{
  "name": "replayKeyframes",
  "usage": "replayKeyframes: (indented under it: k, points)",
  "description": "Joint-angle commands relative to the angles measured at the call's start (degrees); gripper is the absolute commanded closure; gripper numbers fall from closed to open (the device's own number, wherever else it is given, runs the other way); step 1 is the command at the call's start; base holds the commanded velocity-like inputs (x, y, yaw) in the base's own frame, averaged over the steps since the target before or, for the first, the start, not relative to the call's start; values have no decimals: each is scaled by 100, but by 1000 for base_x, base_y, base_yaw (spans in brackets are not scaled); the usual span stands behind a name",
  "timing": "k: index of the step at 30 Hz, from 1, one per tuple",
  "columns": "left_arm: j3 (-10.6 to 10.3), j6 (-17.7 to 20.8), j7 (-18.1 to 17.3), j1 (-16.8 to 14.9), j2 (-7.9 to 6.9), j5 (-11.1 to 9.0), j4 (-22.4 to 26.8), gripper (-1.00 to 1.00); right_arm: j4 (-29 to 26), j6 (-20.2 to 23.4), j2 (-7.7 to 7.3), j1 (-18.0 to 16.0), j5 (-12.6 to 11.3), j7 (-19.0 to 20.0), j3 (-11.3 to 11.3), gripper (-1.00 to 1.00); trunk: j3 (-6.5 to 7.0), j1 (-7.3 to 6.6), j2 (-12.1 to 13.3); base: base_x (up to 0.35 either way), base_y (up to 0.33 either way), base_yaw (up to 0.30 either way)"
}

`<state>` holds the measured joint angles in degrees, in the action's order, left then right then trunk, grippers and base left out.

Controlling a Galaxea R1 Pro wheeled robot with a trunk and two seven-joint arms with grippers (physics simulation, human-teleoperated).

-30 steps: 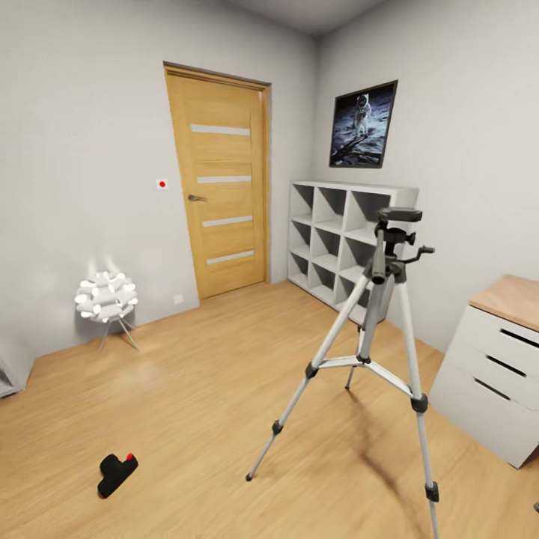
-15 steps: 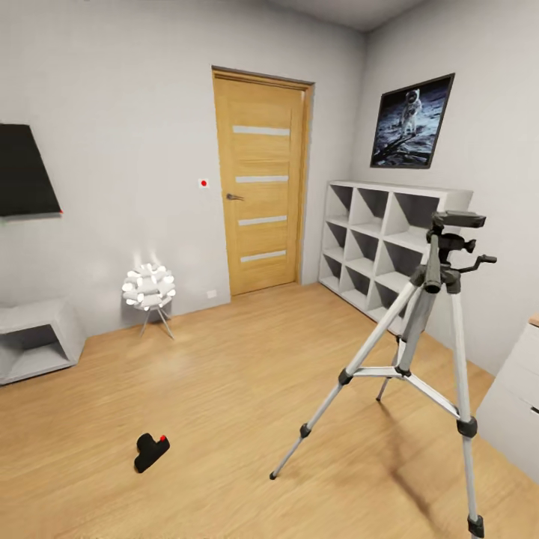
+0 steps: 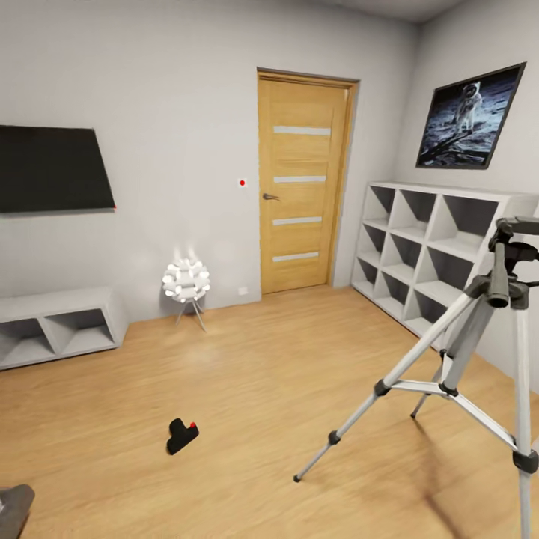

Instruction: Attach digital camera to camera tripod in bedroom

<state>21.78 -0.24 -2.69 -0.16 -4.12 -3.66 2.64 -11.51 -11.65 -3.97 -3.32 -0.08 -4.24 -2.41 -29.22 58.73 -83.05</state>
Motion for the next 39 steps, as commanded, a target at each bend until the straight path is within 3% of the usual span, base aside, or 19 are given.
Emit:
replayKeyframes:
  k: [1,34,39]
  points:
    - [10,-2,-25,-2,-1,-38,0,-100,2,-21,2,-2,-1,2,-23,-100,-5,0,-3,0,0,298]
    - [10,-11,-24,-2,30,-38,0,-100,1,-21,2,-2,-1,3,-23,-100,-5,0,-3,0,0,298]
    - [10,-7,-21,-2,30,-38,0,-100,2,-29,2,-2,-1,17,-11,-100,-5,0,-3,0,0,113]
